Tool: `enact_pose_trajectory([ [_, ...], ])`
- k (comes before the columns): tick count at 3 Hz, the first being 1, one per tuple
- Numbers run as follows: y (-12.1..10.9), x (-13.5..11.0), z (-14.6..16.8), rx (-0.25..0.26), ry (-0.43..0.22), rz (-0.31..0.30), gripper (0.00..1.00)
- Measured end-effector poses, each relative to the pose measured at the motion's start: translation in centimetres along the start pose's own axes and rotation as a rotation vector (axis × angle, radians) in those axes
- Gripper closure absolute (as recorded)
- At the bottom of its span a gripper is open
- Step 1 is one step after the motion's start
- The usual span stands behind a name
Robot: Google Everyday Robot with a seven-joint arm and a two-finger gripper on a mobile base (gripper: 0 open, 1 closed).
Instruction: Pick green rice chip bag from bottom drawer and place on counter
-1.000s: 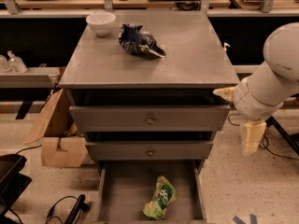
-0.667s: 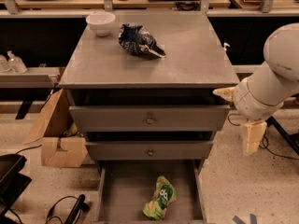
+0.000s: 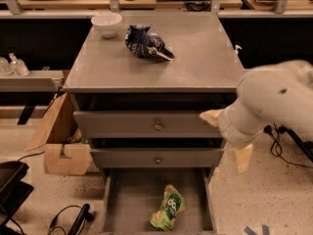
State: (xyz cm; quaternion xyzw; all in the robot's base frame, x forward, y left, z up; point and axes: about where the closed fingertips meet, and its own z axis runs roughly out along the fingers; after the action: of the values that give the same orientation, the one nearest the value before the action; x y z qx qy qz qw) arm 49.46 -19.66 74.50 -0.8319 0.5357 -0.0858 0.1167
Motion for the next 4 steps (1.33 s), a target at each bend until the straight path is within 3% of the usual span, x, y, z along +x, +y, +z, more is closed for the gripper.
enact_pose_trajectory([
  [1, 3.2, -3.5, 10.4, -0.006, -0.011, -0.208, 0.0],
  [2, 4.1, -5.0, 16.5, 0.018, 0.001, -0.343, 0.0],
  [3, 4.1, -5.2, 16.9, 0.015, -0.003, -0.342, 0.0],
  [4, 3.9, -6.5, 22.1, -0.01, -0.048, -0.345, 0.0],
])
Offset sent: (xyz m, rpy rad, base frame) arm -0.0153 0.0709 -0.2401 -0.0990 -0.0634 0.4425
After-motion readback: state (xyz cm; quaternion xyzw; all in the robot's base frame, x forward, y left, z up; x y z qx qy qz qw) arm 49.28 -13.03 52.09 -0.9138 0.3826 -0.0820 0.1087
